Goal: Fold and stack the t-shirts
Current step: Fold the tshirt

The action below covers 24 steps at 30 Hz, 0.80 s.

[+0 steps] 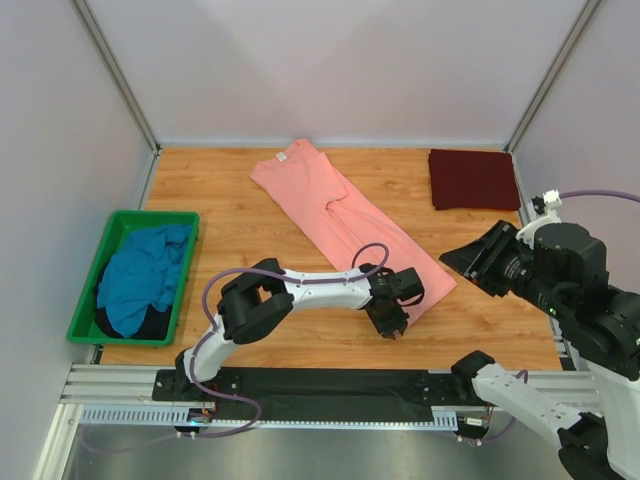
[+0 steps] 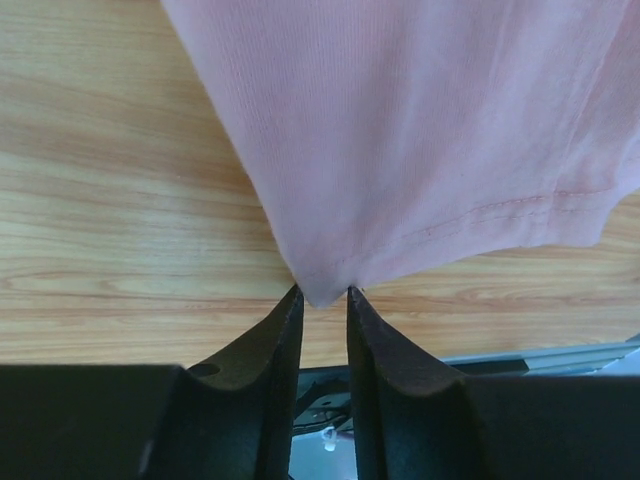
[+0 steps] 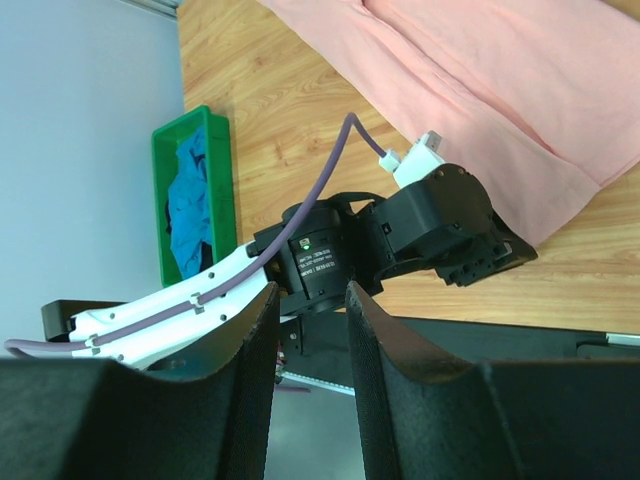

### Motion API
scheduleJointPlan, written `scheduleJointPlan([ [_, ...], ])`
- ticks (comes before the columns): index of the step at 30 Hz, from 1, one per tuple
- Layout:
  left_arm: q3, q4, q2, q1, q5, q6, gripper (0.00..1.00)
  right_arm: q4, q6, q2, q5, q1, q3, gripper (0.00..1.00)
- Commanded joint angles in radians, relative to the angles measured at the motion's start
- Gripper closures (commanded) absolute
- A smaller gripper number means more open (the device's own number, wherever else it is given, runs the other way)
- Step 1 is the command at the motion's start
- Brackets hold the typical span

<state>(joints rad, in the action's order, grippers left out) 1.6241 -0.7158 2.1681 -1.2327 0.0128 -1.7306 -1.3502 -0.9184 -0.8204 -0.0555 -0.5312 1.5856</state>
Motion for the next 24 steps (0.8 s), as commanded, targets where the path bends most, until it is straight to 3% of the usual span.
scheduleJointPlan([
  [1,0.037,-0.099,0.010,-0.013,0.018,-0.010,0.69,-0.316,0.021,0.017,-0.017,0.002,0.048,0.65],
  [14,-0.050,-0.062,-0.045,-0.014,0.001,-0.044,0.80,-0.317,0.019,0.055,0.022,0.002,0.057,0.65],
  [21,-0.083,-0.042,-0.067,-0.014,0.006,-0.049,1.00,-0.317,0.010,0.055,0.025,0.002,0.060,0.65],
  [24,-0.078,-0.042,-0.062,-0.014,0.044,-0.032,1.00,-0.317,0.032,0.043,0.014,0.002,0.077,0.65],
])
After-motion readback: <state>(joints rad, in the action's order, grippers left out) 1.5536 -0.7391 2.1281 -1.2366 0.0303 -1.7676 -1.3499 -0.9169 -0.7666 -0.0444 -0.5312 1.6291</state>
